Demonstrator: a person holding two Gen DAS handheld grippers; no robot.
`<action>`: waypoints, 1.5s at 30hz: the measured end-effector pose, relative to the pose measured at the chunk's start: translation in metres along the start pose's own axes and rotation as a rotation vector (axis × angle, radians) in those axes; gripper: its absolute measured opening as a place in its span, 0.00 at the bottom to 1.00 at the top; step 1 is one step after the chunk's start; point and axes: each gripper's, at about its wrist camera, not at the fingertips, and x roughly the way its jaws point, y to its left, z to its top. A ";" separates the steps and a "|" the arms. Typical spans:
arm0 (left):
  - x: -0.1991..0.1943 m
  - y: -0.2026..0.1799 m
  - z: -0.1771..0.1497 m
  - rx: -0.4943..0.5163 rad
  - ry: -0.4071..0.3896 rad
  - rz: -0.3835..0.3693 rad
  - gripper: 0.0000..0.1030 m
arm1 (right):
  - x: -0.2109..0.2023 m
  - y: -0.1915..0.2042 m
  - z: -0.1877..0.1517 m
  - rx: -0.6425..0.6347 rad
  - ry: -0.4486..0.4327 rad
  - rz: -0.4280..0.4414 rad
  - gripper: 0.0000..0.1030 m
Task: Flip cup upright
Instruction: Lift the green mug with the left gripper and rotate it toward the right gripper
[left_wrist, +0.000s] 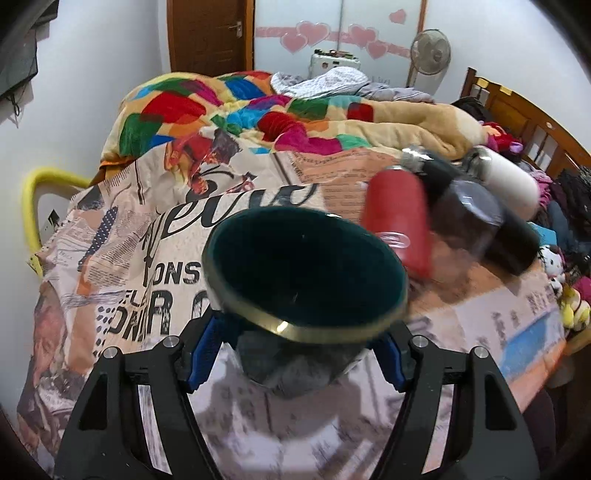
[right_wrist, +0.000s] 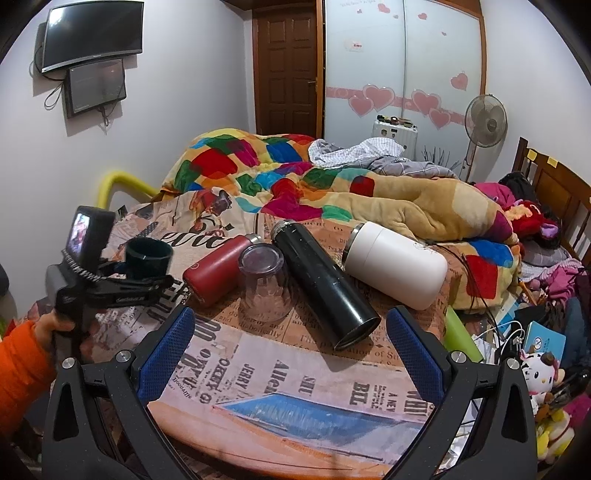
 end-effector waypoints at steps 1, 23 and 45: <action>-0.006 -0.004 -0.002 0.003 -0.005 -0.005 0.69 | -0.001 0.000 -0.001 -0.001 -0.001 0.000 1.00; -0.053 -0.142 -0.034 0.143 0.060 -0.145 0.69 | -0.030 -0.035 -0.028 0.061 0.006 -0.037 1.00; 0.019 -0.192 -0.028 0.137 0.199 -0.188 0.69 | 0.003 -0.069 -0.056 0.127 0.115 -0.027 1.00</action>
